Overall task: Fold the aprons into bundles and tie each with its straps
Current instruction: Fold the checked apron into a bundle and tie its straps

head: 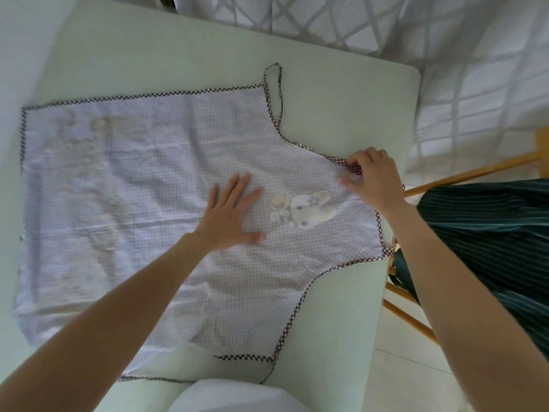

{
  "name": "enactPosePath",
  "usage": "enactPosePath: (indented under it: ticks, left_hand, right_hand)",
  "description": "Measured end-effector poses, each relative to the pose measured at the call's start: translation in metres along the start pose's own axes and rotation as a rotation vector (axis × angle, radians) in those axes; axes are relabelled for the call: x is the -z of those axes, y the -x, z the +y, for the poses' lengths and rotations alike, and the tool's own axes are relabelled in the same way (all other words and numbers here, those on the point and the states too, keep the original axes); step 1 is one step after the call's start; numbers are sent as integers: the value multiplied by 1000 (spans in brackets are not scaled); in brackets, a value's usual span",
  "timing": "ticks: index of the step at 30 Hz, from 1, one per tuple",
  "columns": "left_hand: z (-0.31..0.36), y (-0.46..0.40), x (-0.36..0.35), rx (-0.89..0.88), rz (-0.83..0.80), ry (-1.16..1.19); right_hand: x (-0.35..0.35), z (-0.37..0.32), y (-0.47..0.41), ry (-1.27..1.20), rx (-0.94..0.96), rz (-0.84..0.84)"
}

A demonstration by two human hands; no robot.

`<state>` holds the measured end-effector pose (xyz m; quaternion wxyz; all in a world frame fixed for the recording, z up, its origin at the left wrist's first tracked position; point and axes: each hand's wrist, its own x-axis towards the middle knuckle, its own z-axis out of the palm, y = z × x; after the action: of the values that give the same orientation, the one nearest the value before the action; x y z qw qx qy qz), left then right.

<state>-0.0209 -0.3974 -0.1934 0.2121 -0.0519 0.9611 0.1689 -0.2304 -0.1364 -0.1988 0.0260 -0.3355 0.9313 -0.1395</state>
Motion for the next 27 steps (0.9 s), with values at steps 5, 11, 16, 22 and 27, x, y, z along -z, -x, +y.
enactPosePath:
  ticks: [5,11,16,22,27]
  left_hand:
    - [2,-3,2,22,16,32]
    - [3,-3,4,29,32,67]
    - [9,2,3,40,73,-4]
    - [25,49,-11,-53,378,106]
    - [24,125,-37,-185,436,106]
  right_hand:
    - [3,13,-13,-85,2,52]
    - [11,38,-36,42,-102,81]
    - [7,32,-19,-49,-236,285]
    - [16,-68,57,-523,-134,119]
    - [4,-171,153,-784,-84,-254]
